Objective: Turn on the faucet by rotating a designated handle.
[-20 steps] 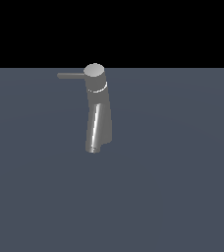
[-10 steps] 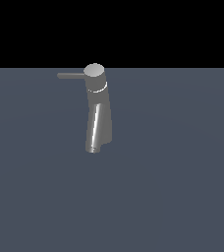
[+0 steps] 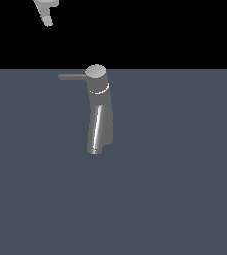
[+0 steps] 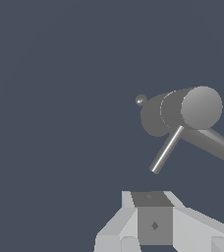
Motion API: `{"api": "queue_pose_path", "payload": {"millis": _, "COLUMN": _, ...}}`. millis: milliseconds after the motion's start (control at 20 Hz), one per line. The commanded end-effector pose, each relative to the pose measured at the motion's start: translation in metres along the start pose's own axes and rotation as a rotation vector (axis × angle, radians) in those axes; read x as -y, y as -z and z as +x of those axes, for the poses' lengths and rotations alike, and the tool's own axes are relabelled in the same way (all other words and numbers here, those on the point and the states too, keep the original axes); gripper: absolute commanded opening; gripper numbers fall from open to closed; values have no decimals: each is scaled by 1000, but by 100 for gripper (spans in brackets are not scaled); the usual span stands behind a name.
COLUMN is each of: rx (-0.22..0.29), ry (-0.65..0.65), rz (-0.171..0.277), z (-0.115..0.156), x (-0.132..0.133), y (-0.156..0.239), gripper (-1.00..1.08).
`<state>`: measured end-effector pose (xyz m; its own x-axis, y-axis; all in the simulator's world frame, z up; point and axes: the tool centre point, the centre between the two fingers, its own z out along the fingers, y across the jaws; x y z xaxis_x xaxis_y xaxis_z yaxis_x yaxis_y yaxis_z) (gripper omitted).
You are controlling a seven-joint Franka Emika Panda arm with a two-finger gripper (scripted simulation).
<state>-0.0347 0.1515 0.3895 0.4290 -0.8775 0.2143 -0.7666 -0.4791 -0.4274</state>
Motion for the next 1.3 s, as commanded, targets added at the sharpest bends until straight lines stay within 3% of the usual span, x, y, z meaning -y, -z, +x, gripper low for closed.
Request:
{"api": "queue_pose_path", "payload": {"millis": 0, "rx": -9, "ry": -72, "rz": 14, "z": 2, "x": 2, "y": -16, "gripper": -100}}
{"api": "queue_pose_path", "payload": {"millis": 650, "rx": -50, "ry": -416, "rz": 68, "z": 15, "x": -5, "y": -88, "gripper": -100}}
{"api": "queue_pose_path", "payload": {"millis": 1250, "rx": -63, "ry": -534, "rz": 84, "z": 21, "x": -12, "y": -110, "gripper": -100}}
